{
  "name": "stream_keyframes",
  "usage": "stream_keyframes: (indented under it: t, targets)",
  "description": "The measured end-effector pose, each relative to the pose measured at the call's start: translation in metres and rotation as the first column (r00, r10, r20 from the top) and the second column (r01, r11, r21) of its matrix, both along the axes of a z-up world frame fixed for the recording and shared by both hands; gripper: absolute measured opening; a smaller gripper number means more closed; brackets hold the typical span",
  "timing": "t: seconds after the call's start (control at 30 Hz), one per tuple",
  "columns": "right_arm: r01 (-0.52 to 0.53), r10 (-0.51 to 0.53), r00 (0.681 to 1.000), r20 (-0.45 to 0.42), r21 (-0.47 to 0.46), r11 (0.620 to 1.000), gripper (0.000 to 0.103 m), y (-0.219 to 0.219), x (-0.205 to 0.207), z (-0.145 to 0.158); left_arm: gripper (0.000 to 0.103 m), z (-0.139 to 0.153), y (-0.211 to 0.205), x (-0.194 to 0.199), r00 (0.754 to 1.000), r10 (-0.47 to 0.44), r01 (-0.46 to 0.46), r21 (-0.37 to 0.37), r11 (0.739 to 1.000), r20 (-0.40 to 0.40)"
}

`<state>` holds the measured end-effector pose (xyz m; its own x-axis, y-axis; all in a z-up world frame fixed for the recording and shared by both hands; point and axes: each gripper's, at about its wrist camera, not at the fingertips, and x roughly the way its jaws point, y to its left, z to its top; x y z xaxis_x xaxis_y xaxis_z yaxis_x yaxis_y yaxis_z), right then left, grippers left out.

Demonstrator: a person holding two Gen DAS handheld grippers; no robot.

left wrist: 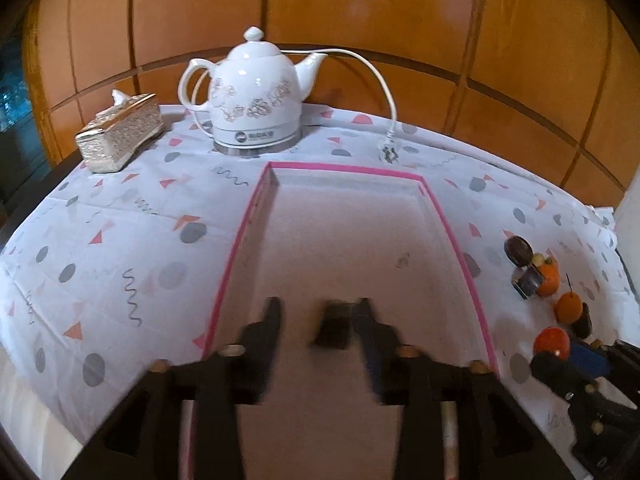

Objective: Organize fruits
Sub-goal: 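Lower the log piece into the pink tray with the left gripper while the right places the tomato there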

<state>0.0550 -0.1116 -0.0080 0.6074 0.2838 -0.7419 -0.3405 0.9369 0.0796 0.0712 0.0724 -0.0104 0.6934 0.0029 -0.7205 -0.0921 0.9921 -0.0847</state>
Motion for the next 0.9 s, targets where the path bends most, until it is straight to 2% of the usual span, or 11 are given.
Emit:
stream_keyframes:
  t: [0.27,0.37,0.53,0.67,0.9]
  targets:
    - [-0.061,0.061,0.998,0.026,-0.005,0.998,0.027,0.034,0.016,0.008,0.053,0.007,0.008,-0.009,1.000,0.018,-0.018,-0.008,1.000,0.024]
    - [-0.058,0.058,0.998,0.003,0.013,0.998,0.027,0.040,0.025,0.004,0.058,0.009,0.010,-0.014,0.999,0.025,-0.024,-0.012,1.000,0.031]
    - [-0.073,0.074,0.997,-0.037,0.017,0.997,0.028,0.052,0.033,-0.005,0.060,0.008,0.013,-0.021,0.999,0.029,-0.029,-0.017,0.999,0.027]
    - [-0.059,0.059,0.998,-0.033,-0.003,0.998,0.030,0.056,0.032,-0.006,0.061,0.007,0.016,-0.023,0.999,0.041,-0.040,-0.026,0.999,0.024]
    - [-0.019,0.019,1.000,-0.022,0.017,1.000,0.033,0.048,0.027,-0.001,0.062,0.008,0.015,-0.027,0.999,0.036,-0.035,-0.025,0.999,0.025]
